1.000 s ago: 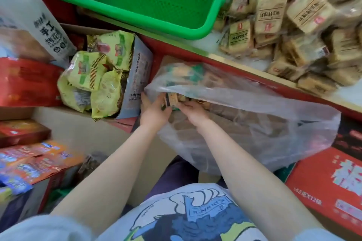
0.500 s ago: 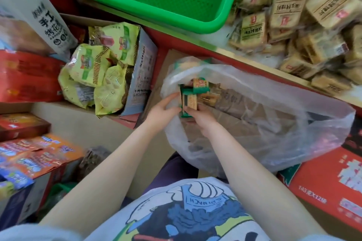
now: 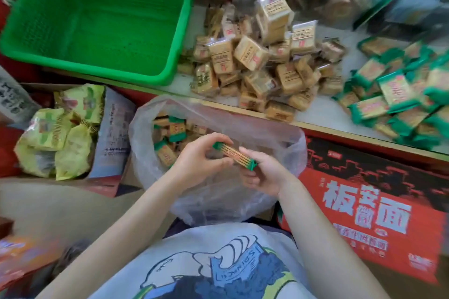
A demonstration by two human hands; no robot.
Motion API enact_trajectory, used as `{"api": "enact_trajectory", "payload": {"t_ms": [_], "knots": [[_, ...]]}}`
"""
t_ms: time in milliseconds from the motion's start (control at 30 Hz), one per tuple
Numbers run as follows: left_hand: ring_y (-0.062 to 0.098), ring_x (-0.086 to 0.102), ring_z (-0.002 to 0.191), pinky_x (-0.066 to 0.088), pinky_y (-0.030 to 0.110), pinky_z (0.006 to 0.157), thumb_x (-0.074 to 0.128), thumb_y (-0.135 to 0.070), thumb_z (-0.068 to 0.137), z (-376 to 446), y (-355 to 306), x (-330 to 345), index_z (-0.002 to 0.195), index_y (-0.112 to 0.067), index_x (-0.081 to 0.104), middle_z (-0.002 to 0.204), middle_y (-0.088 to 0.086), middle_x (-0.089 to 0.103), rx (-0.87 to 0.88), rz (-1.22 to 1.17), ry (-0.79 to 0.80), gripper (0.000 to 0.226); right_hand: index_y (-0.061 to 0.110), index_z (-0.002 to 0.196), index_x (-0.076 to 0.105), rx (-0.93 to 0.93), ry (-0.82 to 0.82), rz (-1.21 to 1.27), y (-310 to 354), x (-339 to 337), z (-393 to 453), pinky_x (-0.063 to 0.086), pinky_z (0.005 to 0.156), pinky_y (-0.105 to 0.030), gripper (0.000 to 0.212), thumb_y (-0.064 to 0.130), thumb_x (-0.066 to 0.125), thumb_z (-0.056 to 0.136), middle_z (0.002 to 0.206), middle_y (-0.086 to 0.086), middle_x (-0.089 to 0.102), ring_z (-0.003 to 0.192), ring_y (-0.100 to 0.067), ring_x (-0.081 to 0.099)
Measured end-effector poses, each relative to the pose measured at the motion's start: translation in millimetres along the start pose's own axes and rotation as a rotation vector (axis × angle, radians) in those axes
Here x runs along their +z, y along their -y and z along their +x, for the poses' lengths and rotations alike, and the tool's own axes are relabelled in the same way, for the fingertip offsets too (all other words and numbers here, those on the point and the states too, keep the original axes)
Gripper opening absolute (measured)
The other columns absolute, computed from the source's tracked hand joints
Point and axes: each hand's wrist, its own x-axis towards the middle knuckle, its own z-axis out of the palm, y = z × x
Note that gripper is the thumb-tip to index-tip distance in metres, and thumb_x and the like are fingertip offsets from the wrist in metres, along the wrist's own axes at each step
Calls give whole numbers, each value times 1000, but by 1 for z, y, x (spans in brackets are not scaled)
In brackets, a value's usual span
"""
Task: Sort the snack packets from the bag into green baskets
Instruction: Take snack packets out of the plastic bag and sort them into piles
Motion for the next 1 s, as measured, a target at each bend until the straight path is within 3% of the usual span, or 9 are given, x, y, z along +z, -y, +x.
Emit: {"api": "enact_trajectory", "payload": {"t_ms": [100, 167, 267, 367, 500, 567, 667, 800, 1000], "knots": [[-4, 63, 73, 52, 18, 67, 85, -18, 78, 29, -62, 32, 96, -26, 67, 87, -11, 68, -23, -169, -28, 27, 13, 94, 62, -40, -10, 26, 14, -43, -52, 29, 36, -19, 32, 31, 37, 103, 51, 0, 37, 37, -9, 34], [1, 60, 70, 49, 16, 59, 81, -17, 83, 51, -98, 57, 100, -21, 65, 86, -4, 65, -22, -188, -20, 24, 11, 99, 60, -97, -116, 27, 23, -75, -80, 38, 44, -21, 40, 34, 29, 108, 59, -2, 51, 45, -10, 47], [26, 64, 77, 58, 35, 60, 70, -21, 92, 87, -142, 101, 111, -23, 58, 98, 10, 62, -18, -142, 59, 22, 7, 99, 64, -281, -289, -1, 34, -130, -116, 35, 47, -25, 60, 59, 33, 102, 64, -3, 54, 49, -13, 47], [21, 62, 68, 53, 32, 49, 69, -25, 94, 120, -180, 149, 121, -26, 54, 103, 12, 61, -5, -127, 175, 31, 8, 89, 61, -425, -415, -182, 44, -180, -160, 24, 49, -30, 61, 69, 58, 86, 60, -1, 45, 49, -13, 35], [19, 65, 85, 57, 37, 64, 71, -28, 92, 157, -222, 213, 125, -30, 51, 109, 4, 63, 60, -146, 128, 39, 8, 94, 61, -523, -551, -202, 55, -235, -196, 18, 43, -25, 20, 27, 64, 98, 57, 2, 34, 45, -11, 27], [17, 62, 100, 57, 36, 80, 67, -28, 95, 176, -231, 237, 135, -26, 50, 124, 5, 58, 52, -128, 36, 44, 13, 92, 61, -567, -714, -77, 65, -258, -206, 22, 40, -23, 14, 25, 66, 97, 57, -1, 39, 43, -11, 32], [22, 37, 141, 31, 39, 117, 61, -31, 96, 200, -233, 261, 150, -28, 40, 154, 6, 33, 54, 88, 47, 57, 15, 95, 63, -676, -838, 83, 92, -284, -219, 33, 43, -23, 14, 28, 69, 96, 59, 0, 52, 45, -10, 44], [29, 11, 152, 19, 46, 122, 61, -31, 95, 218, -243, 281, 155, -36, 29, 167, 1, 8, 67, 306, 138, 69, 18, 92, 66, -774, -842, 87, 151, -301, -217, 43, 46, -23, 17, 34, 68, 95, 70, -3, 67, 52, -13, 57], [31, 15, 151, 27, 47, 120, 61, -33, 94, 227, -247, 288, 157, -36, 24, 168, -3, 3, 18, 373, 182, 74, 10, 102, 66, -598, -810, 136, 184, -306, -197, 48, 46, -23, 31, 40, 63, 98, 85, -5, 78, 64, -19, 72]]}}
